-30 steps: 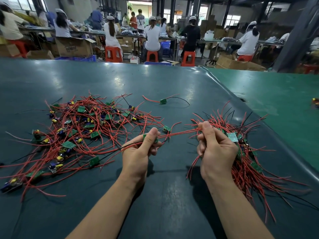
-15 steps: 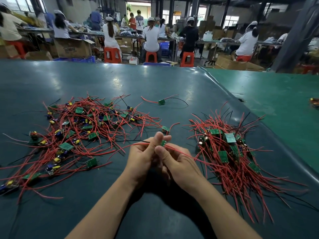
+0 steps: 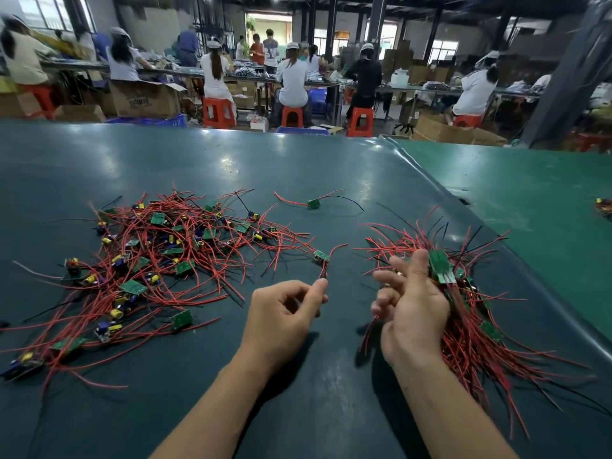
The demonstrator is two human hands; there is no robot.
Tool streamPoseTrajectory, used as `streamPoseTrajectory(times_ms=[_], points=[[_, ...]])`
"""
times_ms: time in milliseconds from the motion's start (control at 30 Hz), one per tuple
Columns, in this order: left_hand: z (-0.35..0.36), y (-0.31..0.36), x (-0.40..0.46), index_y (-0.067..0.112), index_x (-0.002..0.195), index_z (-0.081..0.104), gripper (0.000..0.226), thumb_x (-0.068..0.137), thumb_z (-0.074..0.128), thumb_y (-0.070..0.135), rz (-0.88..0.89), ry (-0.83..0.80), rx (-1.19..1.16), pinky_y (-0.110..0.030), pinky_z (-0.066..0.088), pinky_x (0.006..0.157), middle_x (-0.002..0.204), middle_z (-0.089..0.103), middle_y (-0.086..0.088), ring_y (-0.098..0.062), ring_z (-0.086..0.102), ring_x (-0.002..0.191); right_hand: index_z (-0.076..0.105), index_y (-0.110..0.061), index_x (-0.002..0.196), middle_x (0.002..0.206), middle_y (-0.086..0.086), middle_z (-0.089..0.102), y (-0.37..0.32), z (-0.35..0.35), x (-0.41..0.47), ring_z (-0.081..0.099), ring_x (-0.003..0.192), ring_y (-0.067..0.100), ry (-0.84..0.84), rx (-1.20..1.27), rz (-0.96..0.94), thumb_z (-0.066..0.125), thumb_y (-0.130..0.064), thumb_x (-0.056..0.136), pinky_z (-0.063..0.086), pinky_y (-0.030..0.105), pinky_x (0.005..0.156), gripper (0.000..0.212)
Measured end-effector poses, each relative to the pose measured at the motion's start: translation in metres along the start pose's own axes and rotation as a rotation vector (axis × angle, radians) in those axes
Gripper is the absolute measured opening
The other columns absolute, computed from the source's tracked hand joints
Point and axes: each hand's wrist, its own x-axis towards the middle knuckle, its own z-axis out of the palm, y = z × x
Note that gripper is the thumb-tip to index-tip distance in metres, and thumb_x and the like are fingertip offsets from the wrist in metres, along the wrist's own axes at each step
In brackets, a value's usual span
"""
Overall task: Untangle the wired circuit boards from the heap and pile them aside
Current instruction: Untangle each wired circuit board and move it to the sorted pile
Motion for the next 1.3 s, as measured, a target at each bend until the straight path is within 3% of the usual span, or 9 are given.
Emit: streamPoseTrajectory(times_ms=[200,367,500,667,800,900,1000,1167,1300], points=[[-0.018,-0.002,0.009,0.020,0.077,0.072,0.017,0.088,0.065,0.031,0.179,0.336,0.592,-0.033,0.046,0.066,0.079,0.069,0.007,-0.022,0.057,0.078,0.064,-0.005,0.087,0.050,0.002,0.058,0.011,0.000,0.000,0.042,0.030,0.010,-0.142,-0.088,0.100,0.048,-0.040,0.101,0.035,0.019,0.031,0.041],[-0.055,-0.016,0.025,0.019,0.120,0.065,0.033,0.089,0.061,0.031,-0.246,0.376,0.928,-0.044,0.036,0.094,0.120,0.059,-0.010,-0.032,0.044,0.116,0.068,-0.014,0.076,0.052,0.006,0.057,0.020,0.000,-0.012,0.042,0.032,0.014,-0.400,-0.266,0.011,0.052,-0.050,0.093,0.036,0.021,0.033,0.044],[-0.061,-0.021,0.023,0.023,0.115,0.068,0.026,0.095,0.055,0.033,-0.401,0.272,1.063,-0.044,0.038,0.092,0.115,0.063,-0.007,-0.032,0.050,0.111,0.070,-0.016,0.074,0.052,0.006,0.056,0.020,0.000,-0.012,0.043,0.033,0.015,-0.440,-0.268,0.013,0.053,-0.056,0.087,0.036,0.021,0.034,0.045],[-0.060,-0.016,0.023,0.014,0.109,0.071,0.019,0.095,0.058,0.013,-0.206,0.507,0.862,-0.045,0.041,0.082,0.105,0.065,-0.014,-0.036,0.056,0.096,0.070,-0.015,0.071,0.051,0.007,0.056,0.018,-0.001,-0.011,0.043,0.034,0.015,-0.424,-0.295,-0.001,0.052,-0.052,0.090,0.036,0.021,0.033,0.045],[-0.053,-0.004,0.021,0.000,0.101,0.070,0.017,0.095,0.055,-0.002,0.282,0.703,0.568,-0.027,0.043,0.078,0.097,0.060,-0.019,-0.026,0.056,0.088,0.069,-0.014,0.076,0.053,0.005,0.058,0.022,-0.001,-0.013,0.044,0.036,0.014,-0.484,-0.412,-0.038,0.054,-0.035,0.098,0.035,0.022,0.034,0.034],[-0.035,0.003,0.015,-0.003,0.099,0.068,0.017,0.093,0.052,-0.004,0.573,0.556,0.437,-0.019,0.041,0.087,0.096,0.058,-0.016,-0.015,0.052,0.094,0.069,-0.025,0.093,0.063,-0.001,0.062,0.029,-0.001,-0.018,0.050,0.041,0.010,-0.624,-0.575,-0.102,0.065,-0.021,0.093,0.038,0.021,0.038,0.005],[-0.011,0.009,0.001,0.003,0.106,0.063,0.026,0.086,0.051,-0.009,0.689,0.287,0.269,-0.021,0.043,0.087,0.103,0.054,-0.009,-0.012,0.052,0.096,0.057,-0.035,0.118,0.073,-0.008,0.065,0.032,0.000,-0.021,0.050,0.048,0.010,-0.790,-0.743,-0.143,0.071,-0.007,0.085,0.043,0.023,0.047,0.045],[0.014,0.011,-0.014,0.008,0.113,0.058,0.029,0.086,0.054,-0.002,0.859,-0.103,0.173,-0.041,0.051,0.084,0.108,0.059,-0.013,-0.030,0.061,0.097,0.066,-0.023,0.104,0.101,-0.006,0.069,0.018,0.002,-0.022,0.065,0.097,0.007,-0.841,-0.888,-0.292,0.054,-0.018,0.085,0.050,0.020,0.088,0.023],[0.019,0.015,-0.015,0.007,0.102,0.061,0.014,0.088,0.062,0.009,0.859,-0.002,0.140,-0.038,0.051,0.085,0.101,0.062,-0.009,-0.026,0.061,0.095,0.068,-0.004,0.092,0.080,-0.002,0.069,0.013,0.002,-0.019,0.065,0.070,0.008,-0.665,-0.476,-0.126,0.058,0.012,0.086,0.051,0.013,0.064,0.020]])
